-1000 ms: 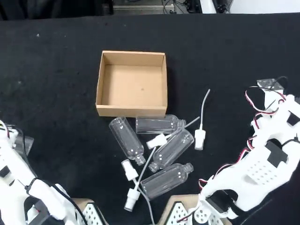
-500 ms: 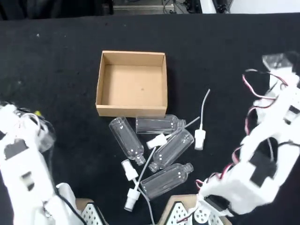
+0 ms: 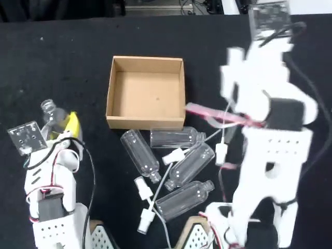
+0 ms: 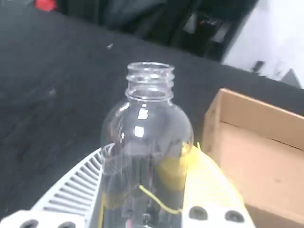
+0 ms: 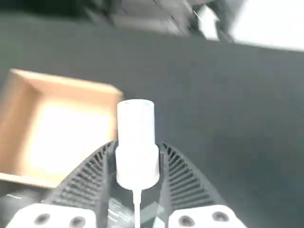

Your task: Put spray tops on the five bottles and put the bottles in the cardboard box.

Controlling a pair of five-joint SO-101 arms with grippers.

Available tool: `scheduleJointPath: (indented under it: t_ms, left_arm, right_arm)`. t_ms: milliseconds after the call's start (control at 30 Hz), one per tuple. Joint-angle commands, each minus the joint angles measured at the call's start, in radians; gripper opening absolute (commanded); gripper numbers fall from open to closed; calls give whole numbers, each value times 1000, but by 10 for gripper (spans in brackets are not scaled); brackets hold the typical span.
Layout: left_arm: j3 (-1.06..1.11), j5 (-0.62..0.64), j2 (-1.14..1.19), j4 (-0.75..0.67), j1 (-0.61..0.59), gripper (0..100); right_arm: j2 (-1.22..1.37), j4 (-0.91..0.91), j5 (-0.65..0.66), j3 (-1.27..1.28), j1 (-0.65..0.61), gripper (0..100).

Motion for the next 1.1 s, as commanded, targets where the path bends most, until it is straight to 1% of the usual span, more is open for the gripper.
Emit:
scheduleJointPath:
  t_ms: [0, 100, 167, 233, 333, 533, 600, 733, 800, 867, 933, 1067]
  left_arm:
    - [-1, -9, 3, -101, 87, 30]
    - [44, -9, -18, -195, 177, 30]
    - [99, -9, -29, -298, 245, 30]
    - [140, -8, -32, -370, 285, 30]
    - [143, -2, -32, -377, 315, 30]
    - [143, 0, -32, -379, 311, 30]
    - [143, 0, -32, -379, 308, 30]
    - [143, -9, -32, -376, 318, 30]
    - [143, -9, -32, -374, 331, 30]
    - [143, -6, -32, -381, 317, 30]
    - [143, -2, -32, -387, 271, 30]
    - [143, -2, -32, -466, 183, 30]
  right_arm:
    - [-42, -158, -91, -62, -192, 11]
    - [-27, -322, -147, -44, -282, 11]
    - [-19, -425, -167, -30, -316, 11]
    - [-10, -532, -167, -7, -336, 11]
    - [-2, -637, -167, 21, -347, 11]
    - [-28, -637, -172, 36, -348, 11]
    - [-51, -631, -206, 35, -348, 11]
    - [-117, -632, -327, 51, -347, 11]
    - [-122, -657, -338, 79, -351, 11]
    - [-120, -713, -338, 113, -381, 11]
    - [-125, -767, -338, 160, -390, 11]
    - [-128, -838, -338, 209, -427, 11]
